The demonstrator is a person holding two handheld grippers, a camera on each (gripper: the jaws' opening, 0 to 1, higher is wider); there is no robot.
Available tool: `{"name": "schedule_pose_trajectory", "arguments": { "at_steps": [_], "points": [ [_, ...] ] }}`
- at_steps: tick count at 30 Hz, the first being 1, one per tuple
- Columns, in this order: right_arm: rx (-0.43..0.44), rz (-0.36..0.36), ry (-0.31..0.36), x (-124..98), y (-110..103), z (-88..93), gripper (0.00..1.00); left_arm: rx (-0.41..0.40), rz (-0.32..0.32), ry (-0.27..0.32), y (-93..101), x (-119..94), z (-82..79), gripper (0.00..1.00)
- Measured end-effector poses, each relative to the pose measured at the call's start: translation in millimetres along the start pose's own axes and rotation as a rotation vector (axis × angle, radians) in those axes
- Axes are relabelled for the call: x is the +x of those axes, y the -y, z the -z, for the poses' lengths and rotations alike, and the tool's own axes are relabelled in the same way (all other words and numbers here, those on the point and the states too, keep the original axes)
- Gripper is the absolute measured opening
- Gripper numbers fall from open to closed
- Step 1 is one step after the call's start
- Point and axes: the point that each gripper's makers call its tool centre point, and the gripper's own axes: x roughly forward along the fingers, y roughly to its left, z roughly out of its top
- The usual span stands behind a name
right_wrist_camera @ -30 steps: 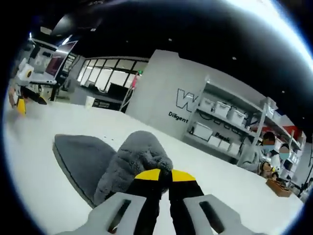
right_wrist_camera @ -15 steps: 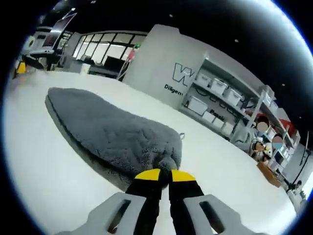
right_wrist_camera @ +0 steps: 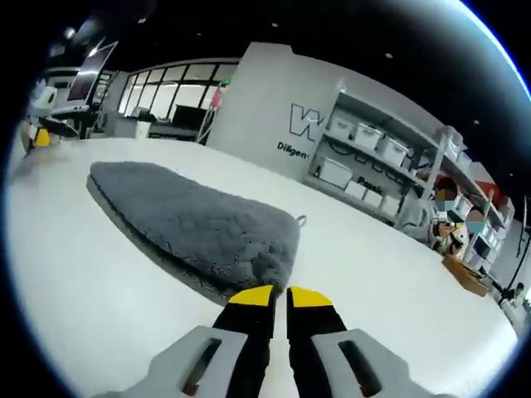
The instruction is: Open the folded towel by lifting each exposed corner and separating the folded layers until the towel lies flat within the target outline without major curled edges
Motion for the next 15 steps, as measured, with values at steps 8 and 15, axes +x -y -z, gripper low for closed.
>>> {"name": "schedule_pose_trajectory", "arguments": {
  "at_steps": [8,15],
  "points": [
    [0.032,-0.028,0.103,-51.2,1.0,-45.4,0.27,0.013,0.002,-0.007,11.1,2.2,3.1,1.00],
    [0.076,-0.136,0.128,-77.4,-25.1,-66.3,0.61,0.015,-0.002,-0.014,19.9,2.9,6.9,1.00]
  ]
}}
